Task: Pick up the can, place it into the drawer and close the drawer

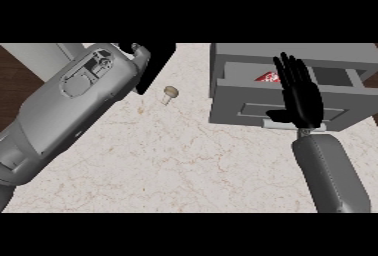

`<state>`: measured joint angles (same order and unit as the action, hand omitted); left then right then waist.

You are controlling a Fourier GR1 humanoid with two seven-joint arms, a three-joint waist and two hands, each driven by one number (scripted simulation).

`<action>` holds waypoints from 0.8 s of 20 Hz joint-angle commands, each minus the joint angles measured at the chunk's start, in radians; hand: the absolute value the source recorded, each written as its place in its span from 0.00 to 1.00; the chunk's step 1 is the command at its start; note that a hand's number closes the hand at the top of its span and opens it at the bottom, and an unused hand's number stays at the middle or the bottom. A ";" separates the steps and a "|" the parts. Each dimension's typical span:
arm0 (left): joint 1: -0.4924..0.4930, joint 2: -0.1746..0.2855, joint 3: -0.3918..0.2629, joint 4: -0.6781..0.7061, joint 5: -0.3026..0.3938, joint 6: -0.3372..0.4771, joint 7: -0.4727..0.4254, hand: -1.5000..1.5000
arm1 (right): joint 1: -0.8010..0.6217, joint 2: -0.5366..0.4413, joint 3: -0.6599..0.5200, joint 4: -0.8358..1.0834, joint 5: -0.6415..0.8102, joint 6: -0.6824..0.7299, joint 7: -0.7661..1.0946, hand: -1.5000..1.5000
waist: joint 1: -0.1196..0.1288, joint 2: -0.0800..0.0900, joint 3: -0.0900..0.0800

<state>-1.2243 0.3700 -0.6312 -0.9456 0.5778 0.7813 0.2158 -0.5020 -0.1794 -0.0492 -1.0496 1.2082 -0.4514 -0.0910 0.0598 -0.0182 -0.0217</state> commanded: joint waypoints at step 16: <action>0.277 0.132 -0.011 -0.322 -0.070 0.015 0.045 0.00 | -0.446 0.023 -0.148 0.632 0.039 -0.283 0.011 0.00 | 0.018 0.033 0.023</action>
<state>-1.0114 0.4941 -0.6292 -1.2060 0.5334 0.7780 0.2651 -0.8585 -0.1812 -0.1895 -0.5283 1.2289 -0.7129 -0.1066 0.0752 0.0087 -0.0049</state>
